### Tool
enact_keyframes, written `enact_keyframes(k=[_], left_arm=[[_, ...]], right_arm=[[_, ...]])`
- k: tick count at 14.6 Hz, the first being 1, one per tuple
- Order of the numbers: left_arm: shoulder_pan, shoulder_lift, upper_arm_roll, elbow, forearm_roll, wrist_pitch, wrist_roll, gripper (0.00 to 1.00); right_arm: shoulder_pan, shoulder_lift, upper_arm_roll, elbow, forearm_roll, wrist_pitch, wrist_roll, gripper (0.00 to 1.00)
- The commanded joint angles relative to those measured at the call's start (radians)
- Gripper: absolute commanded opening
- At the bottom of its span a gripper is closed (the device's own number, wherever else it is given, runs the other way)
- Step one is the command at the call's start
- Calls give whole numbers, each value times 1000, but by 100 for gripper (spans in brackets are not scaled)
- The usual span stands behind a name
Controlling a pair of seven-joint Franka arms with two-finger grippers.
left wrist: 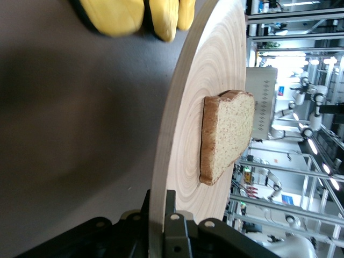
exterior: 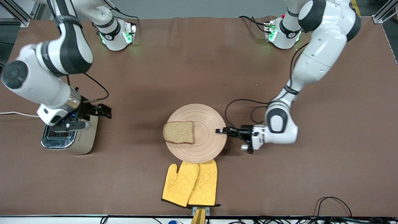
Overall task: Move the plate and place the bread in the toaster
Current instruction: 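Push the wooden plate toward the table center with the left gripper, then grasp the bread slice with the right gripper while the left gripper withdraws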
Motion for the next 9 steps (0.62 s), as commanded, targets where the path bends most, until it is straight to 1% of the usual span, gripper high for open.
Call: enact_keyframes(k=[1,3,6,7,8,9], left_arm=[[-73,-13,-2,-18,-93,94,-1,1],[-131,-6,-2,-21,-150,154,3,1],[-166,0,-2,-21,-166,202,8,4],[-166,0,-2,-23,-166,202,8,8],[-171,-2,-2,-27,-166,202,8,20],[-169,-2,-2,-29,-167,203,-10,92]], right_arm=[[25,40,-5,-1,42,36,-5,100],[57,44,-7,-73,42,130,-8,100],[117,46,-7,-170,42,273,-8,100],[137,49,-7,-208,42,342,-6,100],[146,56,-7,-233,42,385,-5,100],[161,78,-5,-236,43,399,-2,100]])
